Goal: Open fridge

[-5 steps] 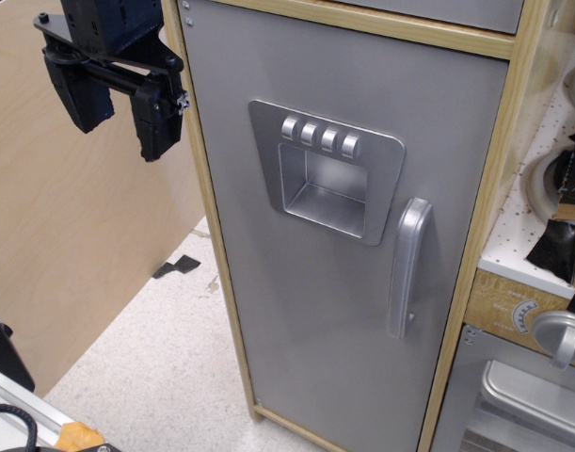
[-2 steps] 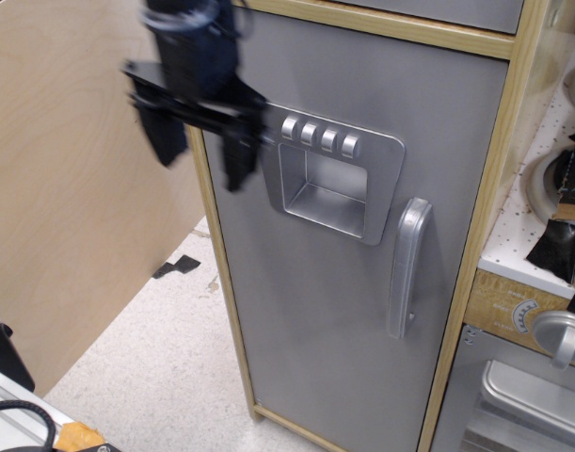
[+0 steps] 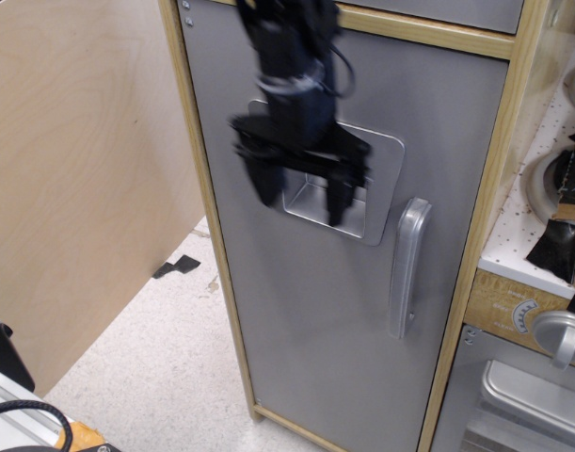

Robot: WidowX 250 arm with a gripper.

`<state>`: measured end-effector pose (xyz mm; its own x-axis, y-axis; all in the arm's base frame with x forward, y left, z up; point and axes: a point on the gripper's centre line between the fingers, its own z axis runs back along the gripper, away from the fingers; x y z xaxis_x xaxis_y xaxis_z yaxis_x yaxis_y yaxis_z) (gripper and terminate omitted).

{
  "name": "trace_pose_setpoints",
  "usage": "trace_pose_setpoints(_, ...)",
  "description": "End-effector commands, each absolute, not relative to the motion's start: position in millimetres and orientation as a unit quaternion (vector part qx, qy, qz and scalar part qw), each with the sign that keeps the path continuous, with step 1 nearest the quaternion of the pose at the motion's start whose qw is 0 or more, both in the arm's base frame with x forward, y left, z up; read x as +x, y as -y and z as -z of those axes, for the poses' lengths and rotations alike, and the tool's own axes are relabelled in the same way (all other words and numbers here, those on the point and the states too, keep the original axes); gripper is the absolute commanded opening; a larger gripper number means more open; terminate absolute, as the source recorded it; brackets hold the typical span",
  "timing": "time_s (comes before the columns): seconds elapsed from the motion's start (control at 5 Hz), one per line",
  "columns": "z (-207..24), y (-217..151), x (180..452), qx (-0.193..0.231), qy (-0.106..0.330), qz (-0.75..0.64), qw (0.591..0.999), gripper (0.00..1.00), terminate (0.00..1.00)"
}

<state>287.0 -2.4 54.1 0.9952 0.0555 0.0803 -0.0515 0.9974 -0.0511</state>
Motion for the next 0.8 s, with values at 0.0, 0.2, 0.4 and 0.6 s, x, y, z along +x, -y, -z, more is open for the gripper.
trace_pose_setpoints(0.0, -41.5, 31.4, 324.1, -0.017, 0.141, -0.034, 0.989, 1.00, 0.00)
trace_pose_setpoints(0.2, -40.9, 41.7, 322.4, -0.002, 0.168, -0.046, 0.985, 1.00, 0.00)
trace_pose_setpoints(0.4, -42.5, 50.4, 316.2, 0.013, 0.186, -0.048, 0.981, 1.00, 0.00)
trace_pose_setpoints(0.6, -40.9, 54.0, 314.2, 0.018, 0.203, -0.045, 0.978, 1.00, 0.00)
